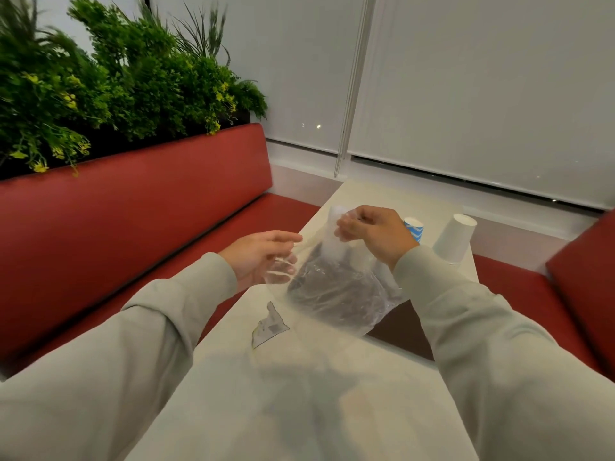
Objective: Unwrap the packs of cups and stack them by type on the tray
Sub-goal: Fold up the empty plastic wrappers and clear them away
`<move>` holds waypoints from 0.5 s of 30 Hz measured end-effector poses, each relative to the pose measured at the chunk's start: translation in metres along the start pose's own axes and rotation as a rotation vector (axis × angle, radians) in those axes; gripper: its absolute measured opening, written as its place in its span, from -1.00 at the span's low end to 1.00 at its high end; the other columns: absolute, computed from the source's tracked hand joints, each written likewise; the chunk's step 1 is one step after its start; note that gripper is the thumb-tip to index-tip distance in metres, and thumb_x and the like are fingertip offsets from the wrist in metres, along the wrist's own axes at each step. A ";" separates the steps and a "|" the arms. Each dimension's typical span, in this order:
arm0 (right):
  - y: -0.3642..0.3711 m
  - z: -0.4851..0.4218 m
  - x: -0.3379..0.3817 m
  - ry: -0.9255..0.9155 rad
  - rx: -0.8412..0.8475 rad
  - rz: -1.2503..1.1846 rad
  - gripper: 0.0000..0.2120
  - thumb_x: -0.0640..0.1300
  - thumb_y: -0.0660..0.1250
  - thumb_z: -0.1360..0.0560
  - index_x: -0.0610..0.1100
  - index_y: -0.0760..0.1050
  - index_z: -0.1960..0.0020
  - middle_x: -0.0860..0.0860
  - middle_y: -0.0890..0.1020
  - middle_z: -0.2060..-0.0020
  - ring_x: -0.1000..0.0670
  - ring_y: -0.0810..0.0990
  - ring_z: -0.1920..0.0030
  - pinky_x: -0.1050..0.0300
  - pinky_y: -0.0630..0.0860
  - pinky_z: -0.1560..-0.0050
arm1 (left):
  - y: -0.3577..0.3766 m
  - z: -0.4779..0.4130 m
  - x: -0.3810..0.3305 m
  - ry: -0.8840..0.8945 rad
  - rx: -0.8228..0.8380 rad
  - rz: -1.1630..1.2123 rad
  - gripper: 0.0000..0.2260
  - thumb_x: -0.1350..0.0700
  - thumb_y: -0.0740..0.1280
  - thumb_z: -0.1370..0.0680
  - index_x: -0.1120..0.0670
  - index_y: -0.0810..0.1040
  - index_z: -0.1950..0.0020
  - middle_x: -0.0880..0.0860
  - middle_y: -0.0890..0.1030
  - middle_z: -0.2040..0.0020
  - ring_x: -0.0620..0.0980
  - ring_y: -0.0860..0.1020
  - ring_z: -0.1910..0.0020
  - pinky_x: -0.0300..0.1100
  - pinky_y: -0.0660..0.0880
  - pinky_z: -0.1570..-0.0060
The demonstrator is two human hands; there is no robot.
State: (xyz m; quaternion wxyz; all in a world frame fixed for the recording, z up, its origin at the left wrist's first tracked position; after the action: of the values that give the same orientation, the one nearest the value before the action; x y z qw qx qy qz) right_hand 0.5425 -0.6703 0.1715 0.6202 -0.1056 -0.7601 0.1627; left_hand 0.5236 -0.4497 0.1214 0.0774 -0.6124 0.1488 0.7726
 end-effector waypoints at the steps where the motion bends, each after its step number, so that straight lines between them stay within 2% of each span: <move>1: -0.001 0.001 0.000 0.010 -0.007 0.007 -0.84 -0.12 0.39 -0.57 -0.23 0.61 0.03 -0.02 0.74 0.19 -0.02 0.72 0.12 0.31 0.56 0.03 | -0.004 0.000 0.002 -0.002 -0.001 -0.001 -0.75 0.18 0.32 -0.61 0.07 0.58 -0.28 0.17 0.59 -0.05 0.04 0.63 0.15 -0.10 0.61 0.17; 3: -0.001 0.004 0.002 0.027 -0.003 -0.003 -0.82 -0.11 0.39 -0.58 -0.24 0.61 0.00 -0.05 0.74 0.13 0.01 0.72 0.13 0.38 0.52 0.18 | -0.008 -0.001 0.004 -0.004 -0.017 0.035 -0.71 0.27 0.32 -0.60 0.08 0.55 -0.30 0.19 0.57 -0.01 0.03 0.61 0.20 -0.13 0.61 0.21; 5: -0.001 0.006 0.004 0.033 -0.007 -0.051 -0.87 -0.12 0.39 -0.58 -0.19 0.61 0.06 -0.08 0.74 0.10 0.05 0.71 0.17 0.46 0.46 0.31 | -0.009 -0.003 0.006 -0.033 -0.034 0.126 -0.68 0.33 0.29 -0.59 0.10 0.52 -0.31 0.20 0.58 0.04 0.01 0.56 0.24 -0.18 0.60 0.28; 6: -0.001 0.006 0.006 0.027 -0.010 -0.066 -0.88 -0.13 0.38 -0.58 -0.15 0.60 0.11 -0.07 0.73 0.12 0.06 0.70 0.18 0.45 0.46 0.31 | -0.010 -0.005 0.008 -0.052 -0.043 0.163 -0.67 0.35 0.28 -0.59 0.10 0.51 -0.33 0.19 0.60 0.03 -0.01 0.52 0.25 -0.21 0.57 0.33; 8: -0.001 0.006 0.010 0.018 -0.003 -0.092 -0.86 -0.13 0.38 -0.58 -0.10 0.57 0.15 -0.03 0.72 0.16 0.06 0.69 0.20 0.27 0.49 0.18 | -0.014 -0.010 0.013 -0.086 -0.060 0.231 -0.64 0.36 0.20 -0.60 0.11 0.48 -0.37 0.16 0.60 0.08 -0.06 0.42 0.35 -0.31 0.44 0.47; 10: -0.001 0.007 0.013 0.026 0.007 -0.123 -0.89 -0.12 0.38 -0.58 -0.12 0.58 0.10 -0.01 0.72 0.19 0.05 0.68 0.20 0.11 0.48 0.03 | -0.015 -0.011 0.018 -0.105 -0.068 0.283 -0.67 0.33 0.16 -0.62 0.16 0.49 -0.34 0.07 0.46 0.29 -0.14 0.28 0.52 -0.35 0.30 0.60; 12: -0.001 0.007 0.014 0.028 0.018 -0.126 -0.90 -0.12 0.37 -0.58 -0.13 0.59 0.07 0.01 0.72 0.21 0.06 0.68 0.20 0.03 0.49 -0.01 | -0.013 -0.008 0.020 -0.123 -0.055 0.250 -0.73 0.29 0.18 -0.63 0.15 0.54 -0.28 -0.01 0.29 0.38 -0.15 0.18 0.53 -0.33 0.29 0.56; 13: -0.001 0.007 0.014 0.031 0.021 -0.120 -0.90 -0.12 0.36 -0.59 -0.13 0.59 0.06 0.02 0.71 0.22 0.06 0.68 0.20 0.02 0.51 -0.01 | -0.012 -0.005 0.020 -0.130 -0.065 0.184 -0.74 0.28 0.19 -0.63 0.14 0.55 -0.27 -0.01 0.28 0.38 -0.13 0.19 0.51 -0.30 0.34 0.51; 15: 0.000 0.007 0.014 0.037 0.034 -0.099 -0.89 -0.12 0.34 -0.61 -0.13 0.59 0.06 0.02 0.72 0.22 0.06 0.69 0.20 0.03 0.52 0.00 | -0.016 -0.005 0.020 -0.132 -0.150 -0.078 -0.78 0.23 0.27 -0.62 0.14 0.57 -0.25 0.06 0.43 0.32 -0.08 0.32 0.44 -0.22 0.48 0.38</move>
State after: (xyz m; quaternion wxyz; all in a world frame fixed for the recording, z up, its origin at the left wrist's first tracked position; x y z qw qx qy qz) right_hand 0.5332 -0.6662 0.1831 0.6432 -0.0605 -0.7498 0.1428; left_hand 0.5286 -0.4375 0.0987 0.0711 -0.5697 0.0610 0.8165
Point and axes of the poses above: each hand's wrist, its own z-axis away from the middle knuckle, its own y-axis out of the palm, x = y × z, the point moved 3 cm from there along -z, towards the middle knuckle
